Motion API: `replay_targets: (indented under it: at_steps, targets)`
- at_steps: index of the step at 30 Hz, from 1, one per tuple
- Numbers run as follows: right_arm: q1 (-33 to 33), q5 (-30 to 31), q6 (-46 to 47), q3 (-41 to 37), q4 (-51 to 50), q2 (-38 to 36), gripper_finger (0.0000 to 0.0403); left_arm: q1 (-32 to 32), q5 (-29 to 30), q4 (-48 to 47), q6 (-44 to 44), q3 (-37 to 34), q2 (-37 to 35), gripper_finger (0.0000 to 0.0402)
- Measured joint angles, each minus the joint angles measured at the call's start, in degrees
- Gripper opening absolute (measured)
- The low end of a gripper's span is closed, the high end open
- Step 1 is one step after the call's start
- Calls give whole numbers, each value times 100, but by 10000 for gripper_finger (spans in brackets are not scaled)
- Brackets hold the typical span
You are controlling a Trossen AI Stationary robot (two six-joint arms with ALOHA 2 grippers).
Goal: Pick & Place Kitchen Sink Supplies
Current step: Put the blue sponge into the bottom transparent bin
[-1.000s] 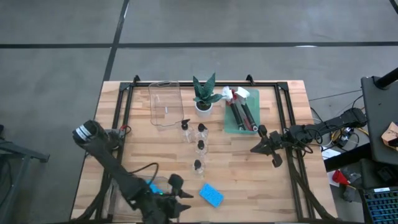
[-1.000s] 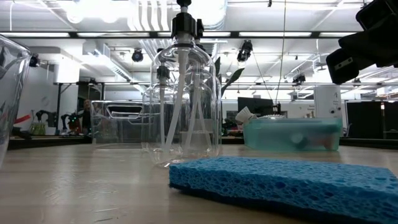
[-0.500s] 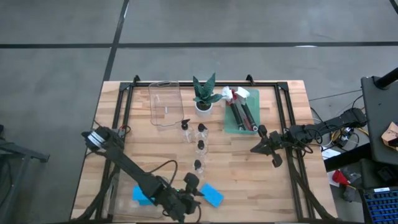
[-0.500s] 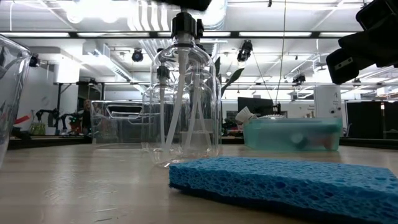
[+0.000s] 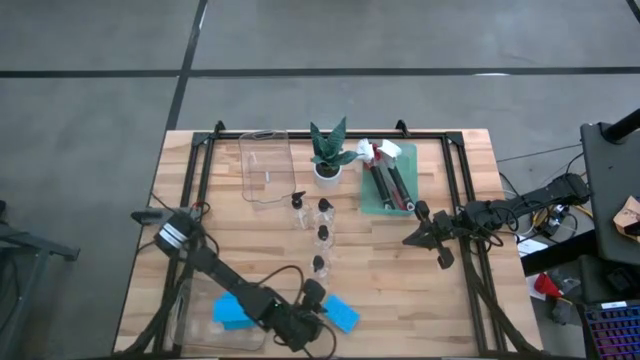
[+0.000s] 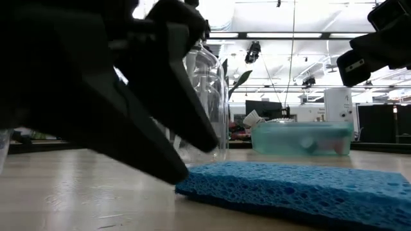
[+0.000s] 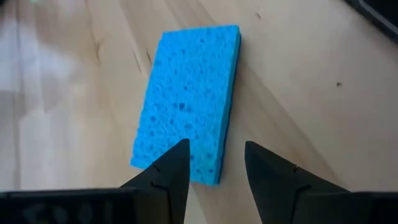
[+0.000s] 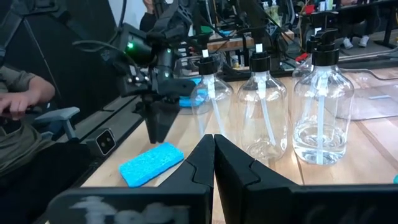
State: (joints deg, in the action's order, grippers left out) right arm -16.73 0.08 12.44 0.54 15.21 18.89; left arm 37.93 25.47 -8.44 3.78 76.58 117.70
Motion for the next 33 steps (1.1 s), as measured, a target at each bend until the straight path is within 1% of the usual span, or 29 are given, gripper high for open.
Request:
replay_targets:
  at_steps: [8,10,12,14,16,17,18,24,28,33]
  targets:
    - [2,2,1,0,0,2,8,-130,-80,50,-47,11,214,145]
    - [0,2,0,0,0,-1,8,-142,-89,51,-117,11,216,137]
    - [2,2,1,0,0,1,8,-152,-91,85,-154,11,218,115]
    - [2,2,1,0,0,-1,8,-169,-108,96,-154,10,222,79]
    - [2,1,1,0,0,-1,8,-188,-214,97,-200,9,222,35]
    - [2,2,0,0,0,0,8,-194,-240,97,-253,9,222,18]
    - [1,1,0,0,0,1,8,-194,-247,95,-285,9,222,12]
    - [1,2,0,0,0,0,8,-151,-306,-46,-392,-1,113,2]
    - [0,0,1,0,0,1,8,-67,-360,-295,-454,-11,-225,1]
    - [2,0,1,0,0,3,8,34,-324,-646,-738,-7,-734,0]
